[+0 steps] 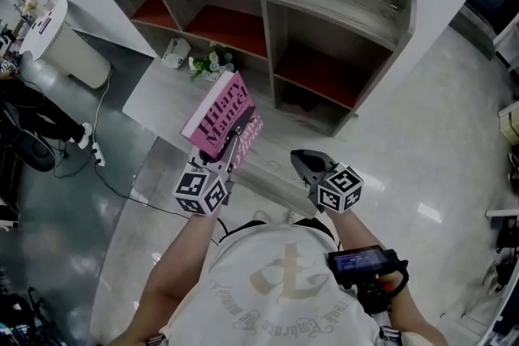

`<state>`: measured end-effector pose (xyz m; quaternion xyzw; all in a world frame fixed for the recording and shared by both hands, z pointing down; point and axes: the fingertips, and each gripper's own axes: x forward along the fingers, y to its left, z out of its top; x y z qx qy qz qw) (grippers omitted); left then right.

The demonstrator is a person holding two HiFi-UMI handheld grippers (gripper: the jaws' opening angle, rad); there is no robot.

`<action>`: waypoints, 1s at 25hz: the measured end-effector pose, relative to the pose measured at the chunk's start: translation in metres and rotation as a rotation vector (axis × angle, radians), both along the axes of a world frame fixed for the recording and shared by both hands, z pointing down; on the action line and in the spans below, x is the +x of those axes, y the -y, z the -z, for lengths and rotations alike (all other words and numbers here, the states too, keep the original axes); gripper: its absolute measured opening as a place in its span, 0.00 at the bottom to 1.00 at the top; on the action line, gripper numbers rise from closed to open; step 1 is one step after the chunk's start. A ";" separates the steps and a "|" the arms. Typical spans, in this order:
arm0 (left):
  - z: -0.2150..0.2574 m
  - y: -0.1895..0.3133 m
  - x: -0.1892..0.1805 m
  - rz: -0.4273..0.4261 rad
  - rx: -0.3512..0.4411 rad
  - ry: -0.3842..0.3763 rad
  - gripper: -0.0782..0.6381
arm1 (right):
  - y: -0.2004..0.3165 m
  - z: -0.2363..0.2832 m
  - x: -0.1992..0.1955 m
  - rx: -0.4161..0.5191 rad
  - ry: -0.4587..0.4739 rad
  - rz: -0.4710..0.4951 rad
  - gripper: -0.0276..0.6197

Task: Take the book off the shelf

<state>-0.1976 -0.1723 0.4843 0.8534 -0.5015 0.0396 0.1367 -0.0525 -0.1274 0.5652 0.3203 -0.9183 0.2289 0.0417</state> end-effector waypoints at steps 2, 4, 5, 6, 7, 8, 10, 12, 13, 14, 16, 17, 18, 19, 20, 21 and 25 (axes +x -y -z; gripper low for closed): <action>-0.008 -0.007 -0.005 0.000 -0.013 0.006 0.33 | 0.000 0.002 -0.001 0.003 -0.003 0.002 0.05; -0.016 -0.014 -0.009 0.000 -0.024 0.015 0.33 | -0.001 0.002 -0.003 0.007 -0.007 0.006 0.05; -0.019 -0.017 -0.011 -0.001 -0.029 0.018 0.33 | -0.001 0.002 -0.004 0.009 -0.011 0.010 0.05; -0.023 -0.019 -0.013 -0.001 -0.035 0.018 0.33 | -0.001 0.002 -0.005 0.011 -0.014 0.014 0.05; -0.027 -0.022 -0.015 -0.001 -0.042 0.015 0.33 | -0.002 0.002 -0.006 0.013 -0.016 0.019 0.05; -0.030 -0.025 -0.016 -0.001 -0.049 0.011 0.33 | -0.003 0.002 -0.007 0.016 -0.016 0.023 0.05; -0.037 -0.029 -0.019 -0.001 -0.061 0.003 0.33 | -0.004 0.002 -0.010 0.020 -0.013 0.029 0.05; -0.043 -0.034 -0.022 -0.002 -0.076 -0.002 0.33 | -0.005 0.002 -0.013 0.021 -0.013 0.029 0.05; -0.046 -0.038 -0.023 -0.003 -0.083 -0.004 0.33 | -0.006 0.001 -0.014 0.021 -0.014 0.028 0.05; -0.049 -0.042 -0.026 -0.004 -0.091 -0.007 0.33 | -0.006 0.001 -0.014 0.020 -0.014 0.025 0.05; -0.056 -0.051 -0.032 -0.003 -0.108 -0.011 0.33 | -0.008 0.001 -0.013 0.020 -0.013 0.021 0.05; -0.060 -0.055 -0.036 0.001 -0.117 -0.012 0.33 | -0.008 0.001 -0.013 0.020 -0.012 0.019 0.05; -0.063 -0.059 -0.040 0.005 -0.126 -0.014 0.33 | -0.009 0.001 -0.013 0.021 -0.012 0.019 0.05; -0.065 -0.062 -0.043 0.011 -0.133 -0.015 0.33 | -0.009 0.002 -0.012 0.021 -0.012 0.019 0.05; -0.068 -0.064 -0.046 0.016 -0.140 -0.016 0.33 | -0.008 0.002 -0.012 0.023 -0.014 0.019 0.05; -0.070 -0.066 -0.048 0.020 -0.145 -0.017 0.33 | -0.008 0.002 -0.011 0.024 -0.016 0.019 0.05; -0.075 -0.069 -0.049 0.032 -0.148 -0.022 0.33 | -0.009 0.001 -0.010 0.029 -0.024 0.025 0.05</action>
